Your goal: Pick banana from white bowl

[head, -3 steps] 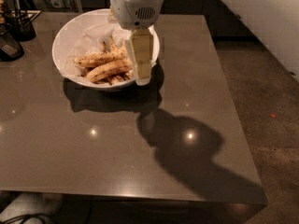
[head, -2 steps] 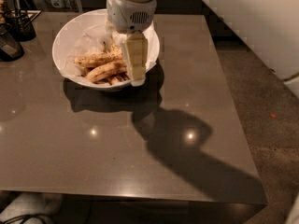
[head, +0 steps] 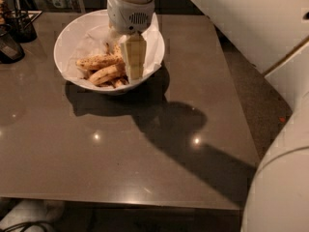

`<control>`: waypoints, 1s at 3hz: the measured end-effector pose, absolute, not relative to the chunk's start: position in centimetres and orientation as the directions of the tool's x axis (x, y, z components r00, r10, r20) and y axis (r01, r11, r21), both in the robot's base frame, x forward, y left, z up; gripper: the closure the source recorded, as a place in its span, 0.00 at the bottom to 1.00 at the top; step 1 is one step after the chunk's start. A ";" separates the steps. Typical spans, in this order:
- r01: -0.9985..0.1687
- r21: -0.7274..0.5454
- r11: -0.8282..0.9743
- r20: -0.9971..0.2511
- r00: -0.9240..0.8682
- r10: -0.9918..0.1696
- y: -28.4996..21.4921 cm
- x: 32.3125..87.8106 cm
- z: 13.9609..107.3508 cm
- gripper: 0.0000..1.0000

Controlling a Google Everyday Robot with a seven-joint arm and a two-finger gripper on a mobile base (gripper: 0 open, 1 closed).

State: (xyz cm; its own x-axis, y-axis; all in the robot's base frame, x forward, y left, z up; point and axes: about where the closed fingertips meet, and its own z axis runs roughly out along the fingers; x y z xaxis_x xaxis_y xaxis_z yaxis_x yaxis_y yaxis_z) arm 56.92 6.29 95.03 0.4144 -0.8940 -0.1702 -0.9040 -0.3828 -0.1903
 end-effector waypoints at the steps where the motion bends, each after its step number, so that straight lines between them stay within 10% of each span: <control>1: -0.903 -0.183 -0.388 -0.179 0.419 -0.890 7.1 57.7 94.9 0.18; 3: -0.900 -0.168 -0.403 -0.187 0.430 -0.883 8.8 58.2 94.4 0.32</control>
Offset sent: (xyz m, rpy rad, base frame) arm -0.0037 0.0073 -0.0067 -0.0646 0.0941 0.0354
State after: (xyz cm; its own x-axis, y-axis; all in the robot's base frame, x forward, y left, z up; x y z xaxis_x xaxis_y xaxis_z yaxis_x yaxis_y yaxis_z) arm 58.18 8.77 94.38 0.4301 -0.8832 -0.1869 -0.8998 -0.4027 -0.1679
